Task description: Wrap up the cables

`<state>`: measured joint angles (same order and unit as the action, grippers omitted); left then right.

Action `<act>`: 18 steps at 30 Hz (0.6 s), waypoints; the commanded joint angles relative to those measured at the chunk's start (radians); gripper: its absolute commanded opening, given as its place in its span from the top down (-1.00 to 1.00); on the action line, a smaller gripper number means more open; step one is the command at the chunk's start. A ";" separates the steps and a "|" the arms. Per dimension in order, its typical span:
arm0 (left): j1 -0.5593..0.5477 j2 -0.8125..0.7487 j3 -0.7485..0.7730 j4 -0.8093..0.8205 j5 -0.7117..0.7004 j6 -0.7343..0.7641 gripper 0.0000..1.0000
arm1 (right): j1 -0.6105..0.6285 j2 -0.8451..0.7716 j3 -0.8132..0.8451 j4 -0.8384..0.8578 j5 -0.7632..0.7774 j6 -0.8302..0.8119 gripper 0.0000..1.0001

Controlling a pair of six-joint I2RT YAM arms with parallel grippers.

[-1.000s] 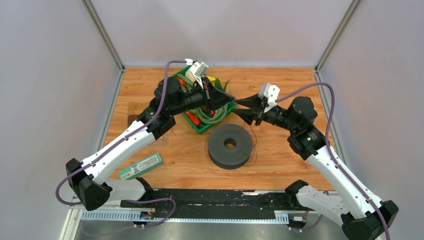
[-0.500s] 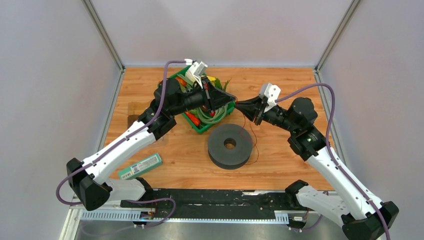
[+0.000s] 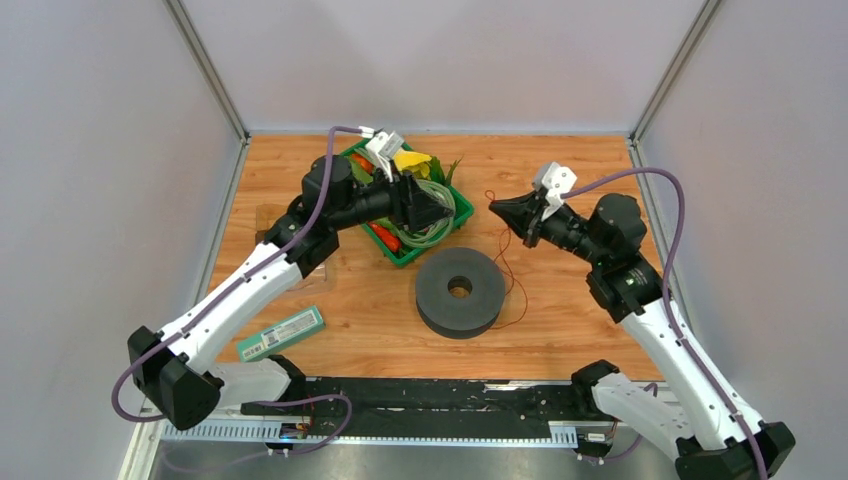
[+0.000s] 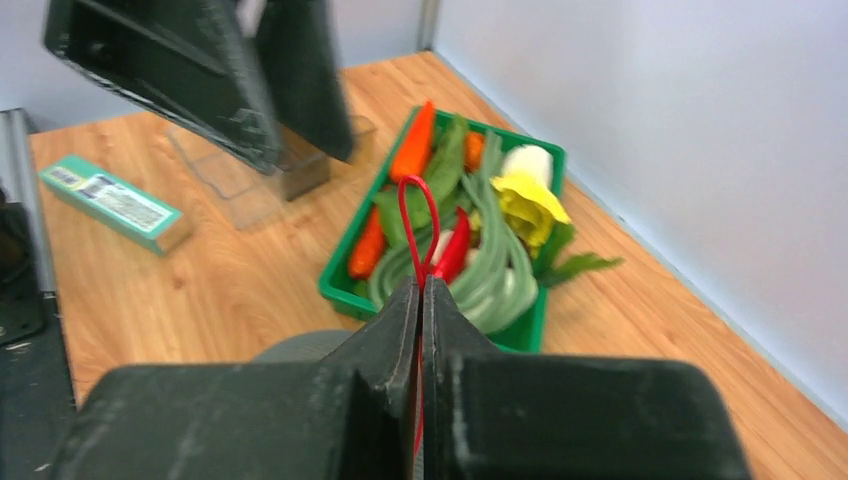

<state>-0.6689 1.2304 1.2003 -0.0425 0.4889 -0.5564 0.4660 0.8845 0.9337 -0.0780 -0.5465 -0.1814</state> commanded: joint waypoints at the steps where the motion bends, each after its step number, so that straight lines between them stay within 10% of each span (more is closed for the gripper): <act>1: 0.110 -0.097 -0.132 -0.218 0.092 0.050 -0.35 | -0.159 -0.025 0.034 -0.063 -0.068 -0.029 1.00; 18: 0.189 0.095 -0.659 0.326 0.224 -0.146 -0.38 | -0.734 0.136 0.155 -0.072 -0.243 -0.033 1.00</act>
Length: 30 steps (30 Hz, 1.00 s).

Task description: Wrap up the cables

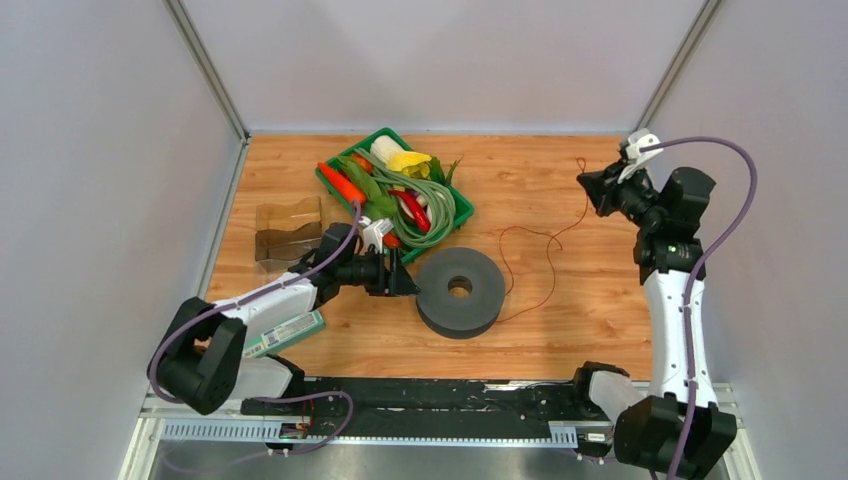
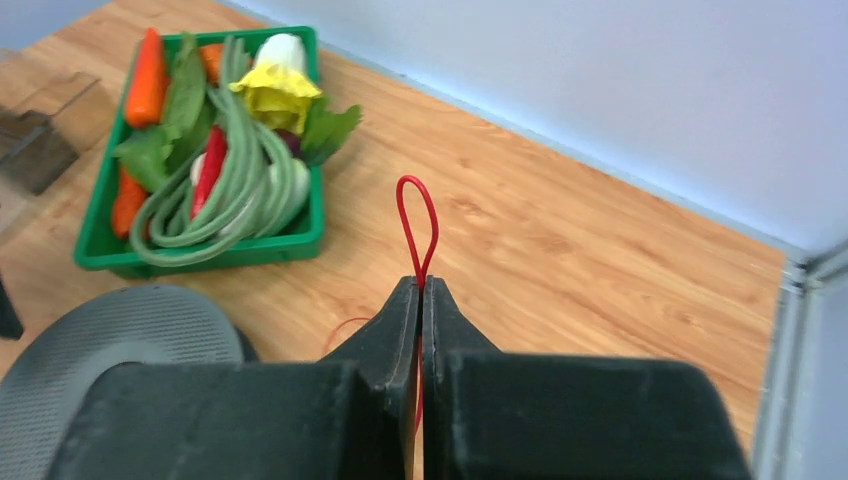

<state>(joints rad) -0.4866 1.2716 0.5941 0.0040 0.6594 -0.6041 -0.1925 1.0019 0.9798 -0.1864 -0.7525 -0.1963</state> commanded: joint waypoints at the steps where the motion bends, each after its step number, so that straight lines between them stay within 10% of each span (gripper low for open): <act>1: 0.006 0.080 -0.057 0.328 0.066 -0.124 -0.38 | -0.103 0.035 0.132 0.036 -0.041 -0.026 0.99; 13: -0.013 0.394 -0.025 0.778 0.134 -0.394 -0.16 | -0.444 0.193 0.414 0.077 -0.077 -0.112 1.00; 20: -0.032 0.384 -0.014 0.815 0.138 -0.415 0.88 | -0.483 0.141 0.315 0.044 -0.220 -0.080 1.00; 26: -0.036 0.162 -0.031 0.550 0.143 -0.272 1.00 | -0.481 0.095 0.237 0.021 -0.317 -0.058 1.00; 30: -0.076 -0.079 0.093 -0.044 0.056 0.152 1.00 | -0.464 0.075 0.235 -0.050 -0.395 -0.078 1.00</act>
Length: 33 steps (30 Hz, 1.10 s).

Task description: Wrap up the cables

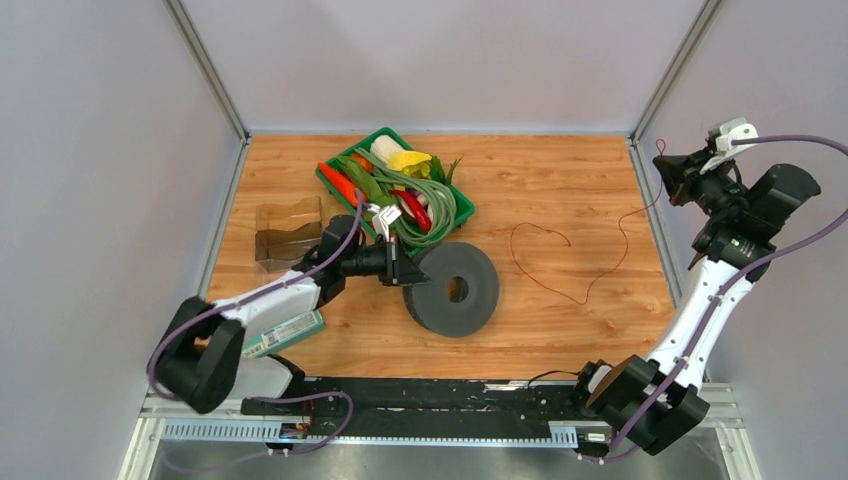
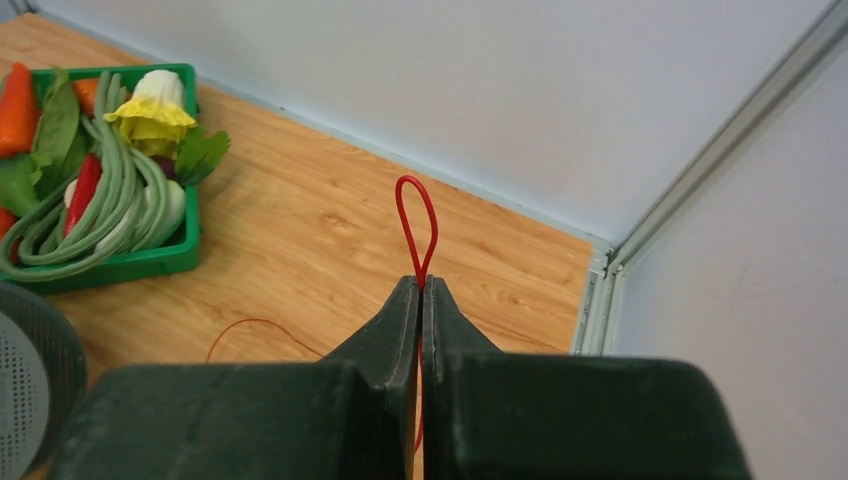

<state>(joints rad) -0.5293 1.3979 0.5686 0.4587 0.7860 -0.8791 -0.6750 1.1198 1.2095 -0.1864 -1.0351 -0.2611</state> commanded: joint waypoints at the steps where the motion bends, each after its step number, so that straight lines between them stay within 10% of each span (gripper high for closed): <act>1: -0.043 -0.249 0.147 -0.596 -0.092 0.537 1.00 | 0.034 -0.048 0.008 -0.079 -0.108 -0.044 1.00; 14: -0.267 -0.376 0.338 -1.184 -0.294 1.485 1.00 | 0.285 -0.006 0.107 -0.468 0.029 -0.132 1.00; 33: -0.301 -0.194 0.557 -1.221 -0.168 1.422 1.00 | 0.880 -0.123 -0.079 -0.598 0.224 -0.125 1.00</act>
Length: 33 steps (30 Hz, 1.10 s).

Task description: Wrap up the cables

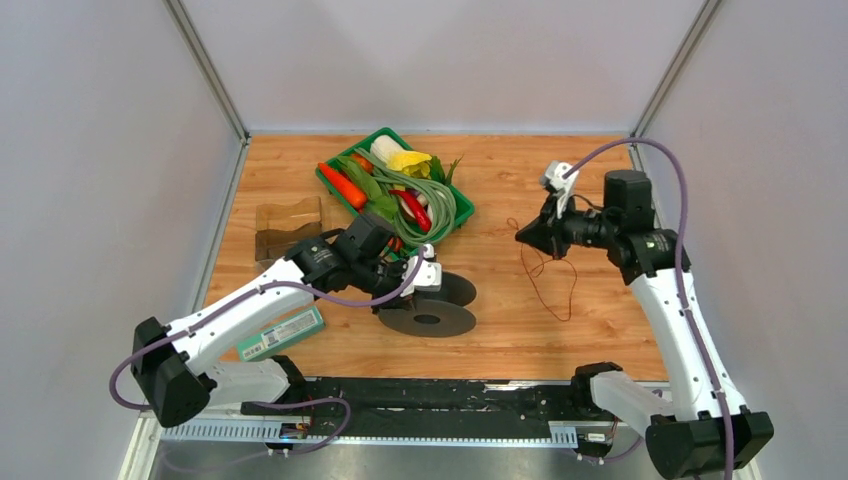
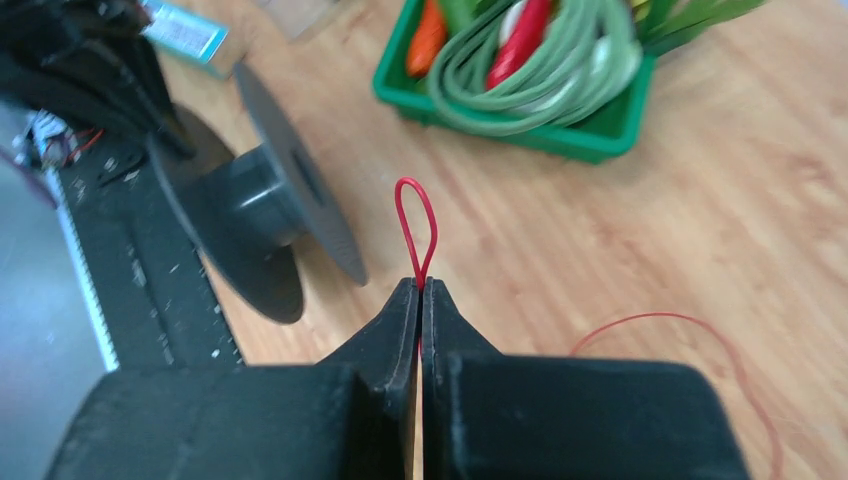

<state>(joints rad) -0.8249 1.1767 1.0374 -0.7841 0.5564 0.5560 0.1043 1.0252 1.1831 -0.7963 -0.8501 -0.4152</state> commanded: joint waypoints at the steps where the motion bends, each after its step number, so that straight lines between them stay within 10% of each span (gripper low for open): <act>1: -0.005 0.029 0.090 0.037 0.060 -0.051 1.00 | 0.130 -0.033 -0.060 0.023 0.048 0.033 1.00; 6: -0.017 0.047 0.107 0.095 0.059 -0.163 1.00 | 0.233 -0.062 -0.105 0.066 0.052 0.085 1.00; 13: -0.019 -0.064 0.142 0.045 0.083 -0.166 -0.28 | 0.296 -0.045 -0.151 0.092 0.051 0.058 1.00; 21: 0.262 -0.089 0.144 0.091 0.163 -0.145 -0.40 | 0.437 -0.001 -0.168 0.080 0.129 -0.007 1.00; 33: 0.256 -0.058 -0.092 0.500 0.324 -0.145 -0.42 | 0.569 0.065 -0.266 0.248 0.252 0.007 1.00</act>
<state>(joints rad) -0.5552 1.1122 0.9741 -0.4732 0.7826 0.4271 0.6411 1.0771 0.9485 -0.6762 -0.6624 -0.4023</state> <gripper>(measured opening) 0.704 0.010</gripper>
